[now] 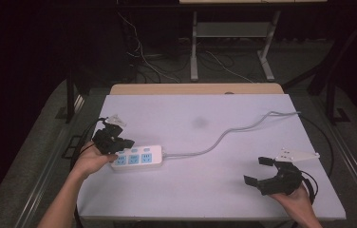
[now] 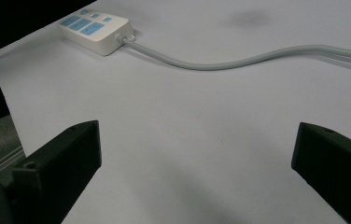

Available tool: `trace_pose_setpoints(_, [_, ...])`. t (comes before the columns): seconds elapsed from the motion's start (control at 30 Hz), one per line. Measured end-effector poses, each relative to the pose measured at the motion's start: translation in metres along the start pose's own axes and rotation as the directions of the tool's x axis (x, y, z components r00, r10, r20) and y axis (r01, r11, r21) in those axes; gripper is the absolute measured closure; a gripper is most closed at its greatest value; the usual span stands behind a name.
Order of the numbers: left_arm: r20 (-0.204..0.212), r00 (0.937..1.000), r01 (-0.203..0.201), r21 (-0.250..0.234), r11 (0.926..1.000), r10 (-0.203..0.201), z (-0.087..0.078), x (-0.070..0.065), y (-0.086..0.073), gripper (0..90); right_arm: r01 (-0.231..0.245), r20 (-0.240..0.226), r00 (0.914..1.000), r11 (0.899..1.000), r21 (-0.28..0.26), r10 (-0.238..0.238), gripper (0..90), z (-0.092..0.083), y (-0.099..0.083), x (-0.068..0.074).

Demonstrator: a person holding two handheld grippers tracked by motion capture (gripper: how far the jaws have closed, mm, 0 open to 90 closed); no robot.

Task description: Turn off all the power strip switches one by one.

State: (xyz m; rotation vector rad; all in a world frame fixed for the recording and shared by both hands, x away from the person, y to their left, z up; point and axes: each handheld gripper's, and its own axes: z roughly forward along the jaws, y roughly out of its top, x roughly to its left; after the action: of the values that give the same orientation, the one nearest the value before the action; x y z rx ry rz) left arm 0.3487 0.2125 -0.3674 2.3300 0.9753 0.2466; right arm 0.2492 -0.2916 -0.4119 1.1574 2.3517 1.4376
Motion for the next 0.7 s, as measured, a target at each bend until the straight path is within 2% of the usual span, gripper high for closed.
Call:
trace_pose_setpoints(0.23, [-0.004, 1.0000, -0.003, 0.024, 0.9997, 0.003, 0.009, 0.000, 0.000, 89.5, 0.003, -0.002, 1.0000, 1.000, 0.003, -0.003, 1.3, 0.000, 0.000, 0.000])
trace_pose_setpoints(0.7, [-0.012, 0.9999, 0.000, 0.040, 0.9992, 0.000, 0.020, 0.003, -0.002, 89.4, 0.005, -0.004, 1.0000, 1.000, 0.007, -0.005, 1.3, 0.001, 0.000, 0.001])
